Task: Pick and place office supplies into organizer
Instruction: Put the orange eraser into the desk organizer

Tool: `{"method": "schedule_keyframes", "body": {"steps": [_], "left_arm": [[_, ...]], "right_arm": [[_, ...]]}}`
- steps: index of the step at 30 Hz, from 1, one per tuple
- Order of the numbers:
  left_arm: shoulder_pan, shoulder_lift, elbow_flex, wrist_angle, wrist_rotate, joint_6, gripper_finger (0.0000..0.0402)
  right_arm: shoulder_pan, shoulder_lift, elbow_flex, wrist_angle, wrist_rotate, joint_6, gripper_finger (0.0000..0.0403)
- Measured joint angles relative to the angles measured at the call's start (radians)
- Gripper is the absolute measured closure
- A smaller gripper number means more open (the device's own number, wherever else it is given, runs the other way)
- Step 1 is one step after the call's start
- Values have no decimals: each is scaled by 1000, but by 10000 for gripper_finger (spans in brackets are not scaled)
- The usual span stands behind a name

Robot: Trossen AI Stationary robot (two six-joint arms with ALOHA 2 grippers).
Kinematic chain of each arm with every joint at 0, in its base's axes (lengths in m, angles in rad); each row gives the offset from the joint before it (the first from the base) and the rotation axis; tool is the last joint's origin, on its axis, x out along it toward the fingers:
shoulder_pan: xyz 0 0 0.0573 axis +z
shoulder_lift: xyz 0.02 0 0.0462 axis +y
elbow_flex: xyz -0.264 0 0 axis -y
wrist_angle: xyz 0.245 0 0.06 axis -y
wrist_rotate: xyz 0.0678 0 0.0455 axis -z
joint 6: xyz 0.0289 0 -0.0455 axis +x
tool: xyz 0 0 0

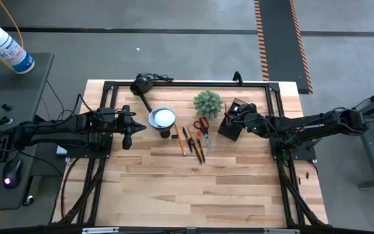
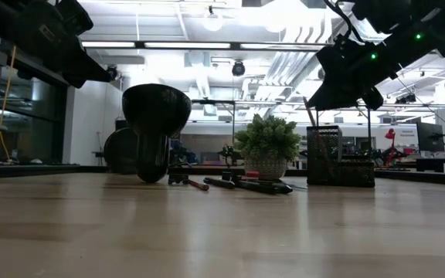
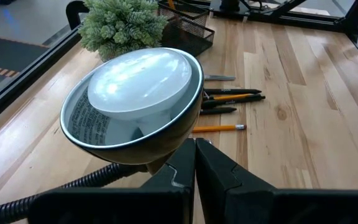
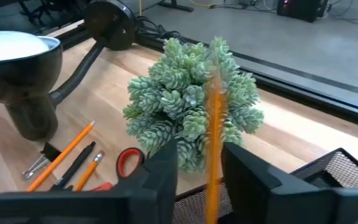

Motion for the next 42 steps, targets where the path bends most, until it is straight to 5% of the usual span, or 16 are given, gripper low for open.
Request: {"method": "schedule_keyframes", "body": {"steps": [7, 12, 19, 29, 36, 42], "left_arm": [[0, 0, 0, 0, 0, 0, 401], [0, 0, 0, -1, 0, 0, 401], [0, 0, 0, -2, 0, 0, 401], [0, 0, 0, -1, -3, 1, 401], [0, 0, 0, 0, -3, 0, 401], [0, 0, 0, 0, -3, 0, 401]], "right_arm": [[0, -4, 1, -2, 9, -39, 240], [3, -31, 55, 0, 43, -241, 235], [18, -18, 157, 6, -321, -418, 251], [151, 208, 156, 130, -381, -516, 276], [129, 307, 156, 197, -499, -610, 277], [118, 420, 177, 261, -490, -615, 277]]}}
